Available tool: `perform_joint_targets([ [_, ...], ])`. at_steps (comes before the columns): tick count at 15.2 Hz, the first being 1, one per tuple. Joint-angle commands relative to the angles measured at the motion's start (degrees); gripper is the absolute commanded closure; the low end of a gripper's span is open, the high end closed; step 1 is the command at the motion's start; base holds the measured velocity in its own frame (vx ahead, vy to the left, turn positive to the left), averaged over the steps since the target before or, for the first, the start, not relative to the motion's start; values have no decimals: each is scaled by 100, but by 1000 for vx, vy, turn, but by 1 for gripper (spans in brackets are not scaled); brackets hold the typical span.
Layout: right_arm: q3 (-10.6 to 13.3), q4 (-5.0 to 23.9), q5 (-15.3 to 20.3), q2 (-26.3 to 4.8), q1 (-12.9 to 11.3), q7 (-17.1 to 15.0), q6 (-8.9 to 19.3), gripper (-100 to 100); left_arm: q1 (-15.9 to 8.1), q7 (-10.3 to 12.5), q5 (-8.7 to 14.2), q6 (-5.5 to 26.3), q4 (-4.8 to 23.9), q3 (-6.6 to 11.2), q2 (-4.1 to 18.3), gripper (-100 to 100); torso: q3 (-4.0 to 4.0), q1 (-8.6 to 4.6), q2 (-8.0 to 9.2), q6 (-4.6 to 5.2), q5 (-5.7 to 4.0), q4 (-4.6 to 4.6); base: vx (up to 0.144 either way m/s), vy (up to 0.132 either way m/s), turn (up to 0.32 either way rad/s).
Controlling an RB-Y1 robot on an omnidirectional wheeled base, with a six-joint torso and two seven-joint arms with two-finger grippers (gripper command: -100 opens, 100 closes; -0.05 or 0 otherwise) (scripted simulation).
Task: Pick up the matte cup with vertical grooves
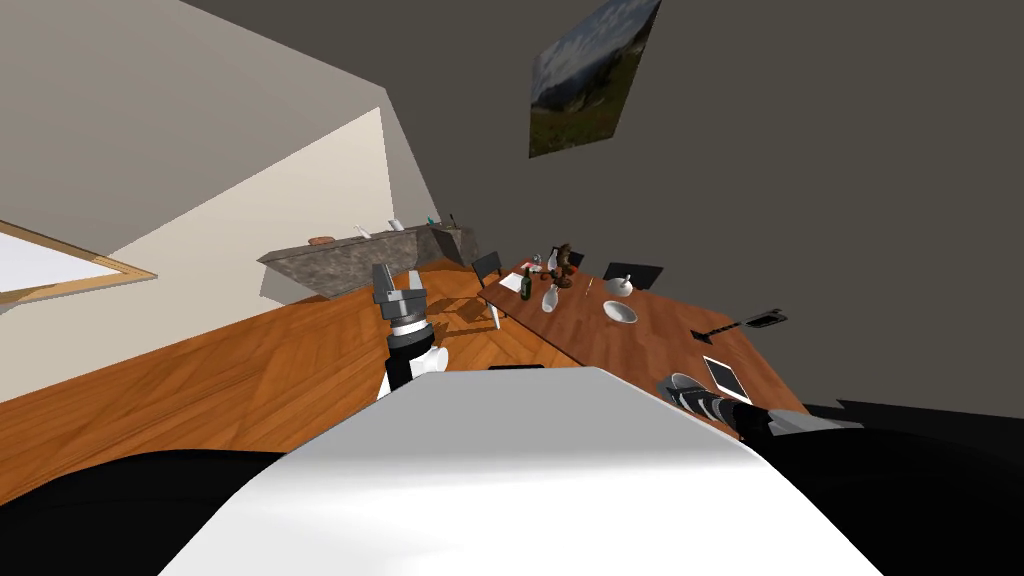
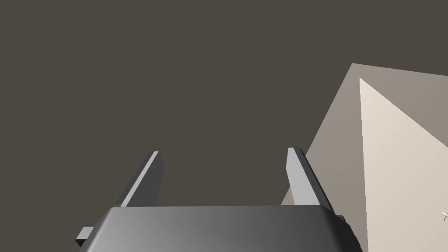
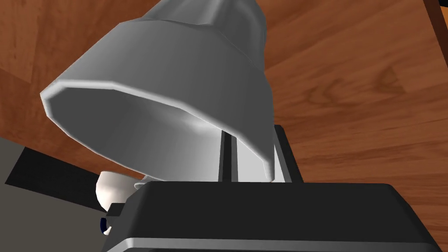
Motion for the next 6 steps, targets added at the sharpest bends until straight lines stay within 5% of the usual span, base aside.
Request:
perform_joint_targets([
  [1,0,0,0,0,0,0,0,100,0,0,0,0,0,0,0,0,0,0,0,0,0,0,0,0,0],
  [6,-66,-138,-7,-224,117,-77,-100,100,0,0,0,0,0,0,0,0,3,16,7,1,7,0,-8,40,-73],
])
